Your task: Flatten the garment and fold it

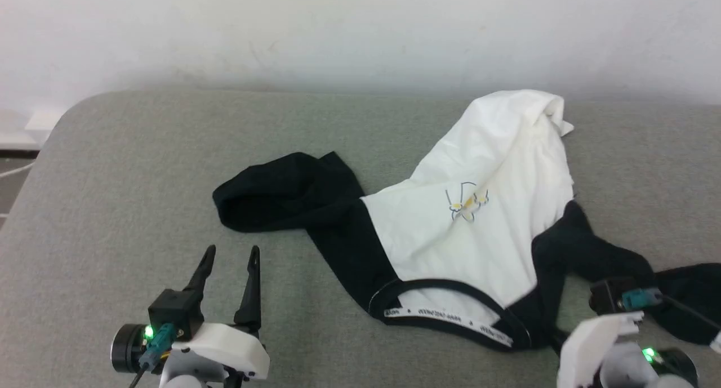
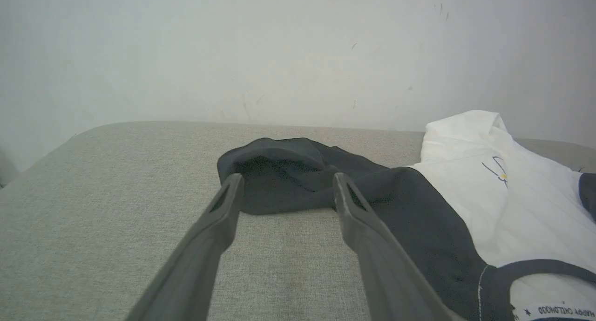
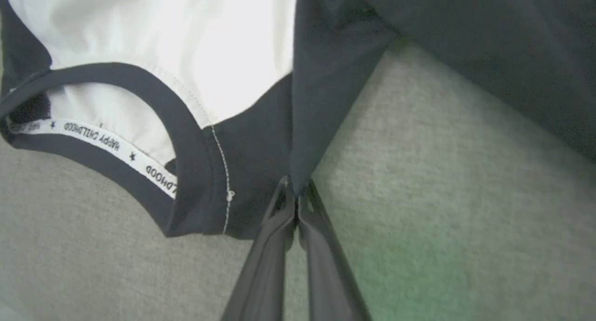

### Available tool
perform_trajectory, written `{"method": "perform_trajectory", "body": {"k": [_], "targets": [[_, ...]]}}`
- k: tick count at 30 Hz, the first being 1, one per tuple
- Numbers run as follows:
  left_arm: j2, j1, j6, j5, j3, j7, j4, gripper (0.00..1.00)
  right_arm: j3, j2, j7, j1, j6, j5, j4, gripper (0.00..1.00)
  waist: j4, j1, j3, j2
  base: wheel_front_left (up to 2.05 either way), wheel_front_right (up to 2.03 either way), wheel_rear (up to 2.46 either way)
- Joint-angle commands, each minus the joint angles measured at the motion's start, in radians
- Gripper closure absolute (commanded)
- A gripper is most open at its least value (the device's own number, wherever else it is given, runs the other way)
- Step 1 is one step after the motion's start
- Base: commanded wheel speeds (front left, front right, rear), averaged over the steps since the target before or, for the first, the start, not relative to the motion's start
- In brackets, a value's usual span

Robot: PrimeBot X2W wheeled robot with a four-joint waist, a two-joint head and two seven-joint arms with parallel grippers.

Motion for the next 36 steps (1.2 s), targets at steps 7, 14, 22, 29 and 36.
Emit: {"method": "perform_trajectory", "body": {"k": [7, 14, 22, 29, 36], "targets": [[-0.021, 0.021, -0.032, -0.007, -0.010, -0.005, 0.036, 0.00, -0.047, -0.009, 0.212, 0.242, -0.002, 0.000, -0.190, 1.00, -0.086, 0.0000, -0.054, 0.0000, 0.00, 0.00, 0.00], [-0.043, -0.003, -0.050, -0.001, -0.016, -0.005, 0.060, 0.00, -0.192, 0.017, 0.246, 0.244, -0.002, -0.023, -0.342, 0.00, -0.116, 0.0000, -0.012, 0.0000, 0.00, 0.00, 0.00], [-0.056, -0.039, -0.069, 0.016, -0.004, -0.005, 0.060, 0.00, -0.495, -0.036, 0.299, 0.088, -0.002, -0.127, -0.388, 0.00, -0.105, 0.0000, 0.061, 0.0000, 0.00, 0.00, 0.00], [-0.061, -0.078, -0.086, 0.029, -0.007, -0.005, 0.067, 0.00, -0.592, -0.042, 0.221, -0.081, -0.002, -0.211, -0.176, 0.00, -0.078, 0.0000, 0.122, 0.0000, 0.00, 0.00, 0.00], [-0.058, -0.107, -0.091, 0.040, -0.008, -0.005, 0.069, 0.00, -0.655, -0.059, 0.131, -0.206, -0.002, -0.279, 0.102, 0.00, -0.051, 0.0000, 0.184, 0.0000, 0.00, 0.00, 0.00]]}}
